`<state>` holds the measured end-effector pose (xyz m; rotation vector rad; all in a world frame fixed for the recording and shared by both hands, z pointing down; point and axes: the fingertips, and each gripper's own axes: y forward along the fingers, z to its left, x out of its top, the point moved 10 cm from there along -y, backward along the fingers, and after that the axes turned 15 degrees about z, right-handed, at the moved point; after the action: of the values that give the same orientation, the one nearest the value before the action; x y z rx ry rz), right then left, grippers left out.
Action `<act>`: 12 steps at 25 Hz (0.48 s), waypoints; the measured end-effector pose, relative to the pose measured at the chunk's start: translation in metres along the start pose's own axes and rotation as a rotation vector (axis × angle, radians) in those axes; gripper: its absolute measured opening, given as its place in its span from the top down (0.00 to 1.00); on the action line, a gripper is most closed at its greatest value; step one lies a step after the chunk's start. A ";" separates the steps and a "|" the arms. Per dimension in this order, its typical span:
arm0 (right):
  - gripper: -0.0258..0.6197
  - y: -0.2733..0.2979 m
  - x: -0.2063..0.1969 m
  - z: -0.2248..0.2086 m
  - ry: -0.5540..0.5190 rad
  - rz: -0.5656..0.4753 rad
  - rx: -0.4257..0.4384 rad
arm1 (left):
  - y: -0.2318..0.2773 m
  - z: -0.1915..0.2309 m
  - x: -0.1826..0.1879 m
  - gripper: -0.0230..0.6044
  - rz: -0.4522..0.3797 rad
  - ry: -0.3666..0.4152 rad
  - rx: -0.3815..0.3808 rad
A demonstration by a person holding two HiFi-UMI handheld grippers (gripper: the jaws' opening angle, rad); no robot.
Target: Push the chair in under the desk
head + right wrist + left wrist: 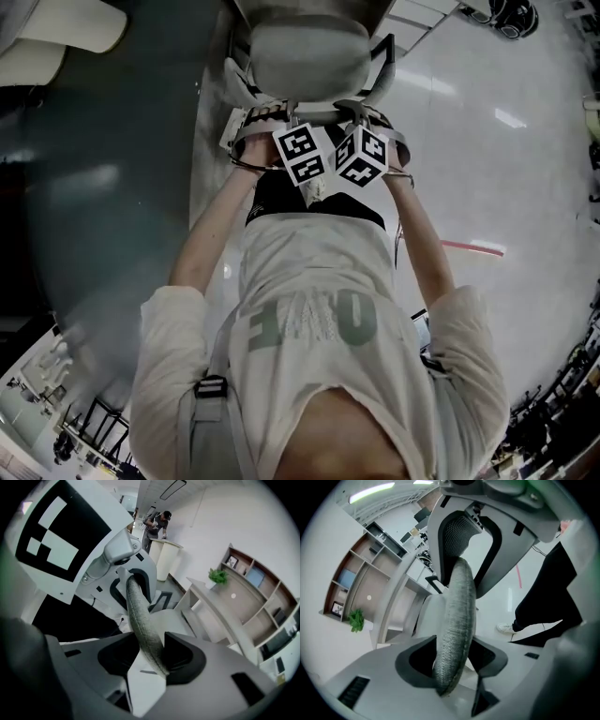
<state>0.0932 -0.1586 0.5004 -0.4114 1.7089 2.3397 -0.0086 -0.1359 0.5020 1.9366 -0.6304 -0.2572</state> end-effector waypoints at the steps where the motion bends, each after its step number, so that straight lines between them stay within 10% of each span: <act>1: 0.70 0.009 0.001 0.009 0.003 0.002 0.002 | 0.009 -0.005 -0.005 0.63 0.010 0.005 0.006; 12: 0.72 0.050 0.021 -0.017 0.007 0.030 -0.029 | 0.053 0.032 -0.004 0.63 -0.011 0.032 0.020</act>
<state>0.0586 -0.1895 0.5331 -0.4024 1.6980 2.3892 -0.0435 -0.1762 0.5349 1.9601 -0.6033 -0.2273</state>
